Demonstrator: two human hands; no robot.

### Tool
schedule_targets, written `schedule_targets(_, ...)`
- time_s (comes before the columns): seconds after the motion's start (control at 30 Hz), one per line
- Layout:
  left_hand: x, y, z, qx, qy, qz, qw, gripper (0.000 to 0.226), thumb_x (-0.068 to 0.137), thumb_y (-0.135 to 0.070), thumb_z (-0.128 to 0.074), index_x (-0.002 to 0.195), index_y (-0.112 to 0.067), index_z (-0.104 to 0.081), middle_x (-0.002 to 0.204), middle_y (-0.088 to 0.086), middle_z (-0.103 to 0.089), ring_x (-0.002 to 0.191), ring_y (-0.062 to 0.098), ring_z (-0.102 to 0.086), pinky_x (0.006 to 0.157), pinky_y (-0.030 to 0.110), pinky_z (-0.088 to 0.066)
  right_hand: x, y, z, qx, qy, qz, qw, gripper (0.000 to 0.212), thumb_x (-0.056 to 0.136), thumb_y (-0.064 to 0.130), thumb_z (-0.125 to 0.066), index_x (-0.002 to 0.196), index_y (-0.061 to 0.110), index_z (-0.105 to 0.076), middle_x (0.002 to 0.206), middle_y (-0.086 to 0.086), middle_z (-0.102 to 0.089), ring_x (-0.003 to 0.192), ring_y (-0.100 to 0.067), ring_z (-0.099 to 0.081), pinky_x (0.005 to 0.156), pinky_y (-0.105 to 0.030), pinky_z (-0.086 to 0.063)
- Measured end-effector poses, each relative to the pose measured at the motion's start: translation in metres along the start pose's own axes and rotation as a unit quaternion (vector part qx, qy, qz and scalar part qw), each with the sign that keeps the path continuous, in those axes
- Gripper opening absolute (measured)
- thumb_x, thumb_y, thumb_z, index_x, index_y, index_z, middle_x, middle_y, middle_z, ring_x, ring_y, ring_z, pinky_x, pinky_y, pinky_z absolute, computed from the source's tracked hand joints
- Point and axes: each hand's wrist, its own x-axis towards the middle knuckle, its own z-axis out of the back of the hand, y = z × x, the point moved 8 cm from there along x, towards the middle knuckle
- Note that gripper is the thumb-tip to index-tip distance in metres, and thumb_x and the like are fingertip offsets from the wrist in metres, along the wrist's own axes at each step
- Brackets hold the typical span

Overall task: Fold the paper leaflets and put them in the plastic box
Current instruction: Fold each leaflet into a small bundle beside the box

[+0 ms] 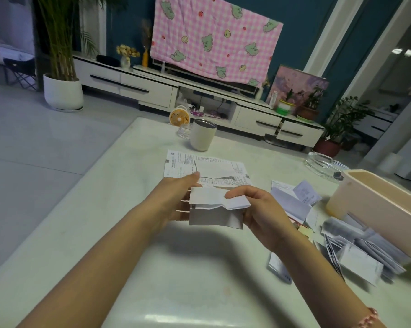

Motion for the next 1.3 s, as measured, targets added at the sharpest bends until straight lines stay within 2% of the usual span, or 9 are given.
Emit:
schedule_targets(0.1, -0.002, 0.003, -0.005, 0.027, 0.009, -0.009, 1.000, 0.004, 0.089, -0.016, -0.061, 0.089, -0.016, -0.065, 0.085, -0.001, -0.070, 0.069, 0.012, -0.064, 0.049, 0.020, -0.052, -0.001, 0.001, -0.002, -0.029, 0.009, 0.024, 0.999, 0.043, 0.084, -0.013, -0.045, 0.060, 0.014, -0.067, 0.074, 0.003, -0.070, 0.066, -0.013, -0.059, 0.053, -0.016, -0.042)
schedule_targets(0.3, 0.001, -0.001, 0.007, 0.039, -0.042, -0.041, 0.998, 0.012, 0.088, -0.003, -0.060, 0.080, -0.010, -0.065, 0.082, 0.001, -0.067, 0.068, 0.012, -0.063, 0.055, 0.021, -0.054, 0.005, 0.017, 0.008, -0.010, 0.009, 0.061, 0.998, 0.047, 0.078, -0.017, -0.026, 0.080, 0.002, -0.068, 0.098, -0.012, -0.072, 0.081, -0.023, -0.065, 0.069, -0.026, -0.053)
schedule_targets(0.43, 0.000, -0.006, -0.001, 0.100, -0.023, -0.080, 0.991, 0.010, 0.088, -0.006, -0.061, 0.084, -0.012, -0.067, 0.077, -0.002, -0.065, 0.065, 0.009, -0.060, 0.051, 0.014, -0.050, 0.006, 0.033, -0.001, -0.208, 0.008, 0.120, 0.971, 0.023, 0.091, 0.002, -0.047, 0.087, 0.012, -0.068, 0.092, -0.003, -0.071, 0.082, -0.012, -0.064, 0.077, -0.023, -0.047)
schedule_targets(0.53, -0.001, -0.007, -0.010, 0.121, -0.016, -0.106, 0.987, 0.012, 0.089, -0.007, -0.059, 0.086, -0.012, -0.069, 0.079, -0.002, -0.066, 0.069, 0.011, -0.060, 0.059, 0.019, -0.050, 0.006, 0.023, -0.015, -0.335, 0.053, 0.101, 0.935, 0.007, 0.085, 0.016, -0.064, 0.081, 0.020, -0.069, 0.078, 0.008, -0.068, 0.071, -0.002, -0.059, 0.069, -0.017, -0.044)
schedule_targets(0.73, 0.000, -0.015, -0.004, 0.099, -0.059, -0.147, 0.982, 0.013, 0.090, -0.009, -0.057, 0.086, -0.018, -0.066, 0.079, -0.007, -0.062, 0.068, 0.005, -0.056, 0.055, 0.010, -0.045, 0.001, 0.017, -0.011, -0.270, 0.101, 0.056, 0.956, 0.009, 0.084, 0.009, -0.067, 0.076, 0.010, -0.065, 0.072, -0.001, -0.064, 0.070, -0.011, -0.057, 0.068, -0.022, -0.044)
schedule_targets(0.87, 0.004, -0.013, -0.005, 0.133, -0.063, -0.159, 0.976, 0.011, 0.089, -0.012, -0.058, 0.094, -0.021, -0.062, 0.087, -0.001, -0.063, 0.080, 0.013, -0.059, 0.071, 0.022, -0.046, -0.002, 0.016, -0.008, -0.184, 0.091, 0.053, 0.977, 0.005, 0.083, 0.007, -0.066, 0.078, 0.008, -0.065, 0.074, -0.002, -0.064, 0.070, -0.011, -0.056, 0.066, -0.018, -0.045)
schedule_targets(0.97, 0.005, -0.012, -0.017, 0.177, -0.016, -0.166, 0.970, 0.022, 0.096, -0.030, -0.047, 0.098, -0.019, -0.067, 0.098, -0.003, -0.065, 0.092, 0.015, -0.059, 0.083, 0.025, -0.046, 0.003, 0.016, 0.004, -0.136, 0.024, 0.072, 0.988, 0.008, 0.080, 0.009, -0.069, 0.081, 0.001, -0.068, 0.097, -0.004, -0.069, 0.089, -0.012, -0.062, 0.082, -0.024, -0.046)
schedule_targets(1.07, 0.002, -0.003, -0.035, 0.189, 0.070, -0.129, 0.971, 0.029, 0.097, -0.049, -0.033, 0.101, -0.042, -0.061, 0.117, -0.006, -0.063, 0.109, 0.016, -0.058, 0.098, 0.038, -0.047, 0.005, 0.015, 0.008, -0.130, -0.013, 0.088, 0.987, 0.011, 0.081, 0.011, -0.069, 0.080, 0.000, -0.069, 0.111, 0.000, -0.068, 0.105, -0.013, -0.062, 0.094, -0.029, -0.044)
schedule_targets(1.3, -0.009, 0.008, -0.049, 0.151, 0.184, -0.087, 0.967, 0.026, 0.101, -0.025, -0.039, 0.095, -0.018, -0.063, 0.087, 0.005, -0.071, 0.073, 0.019, -0.070, 0.068, 0.026, -0.058, 0.001, 0.018, 0.003, -0.127, -0.045, 0.128, 0.983, 0.006, 0.082, 0.007, -0.068, 0.076, 0.007, -0.069, 0.066, 0.000, -0.064, 0.056, -0.005, -0.054, 0.053, -0.017, -0.043)
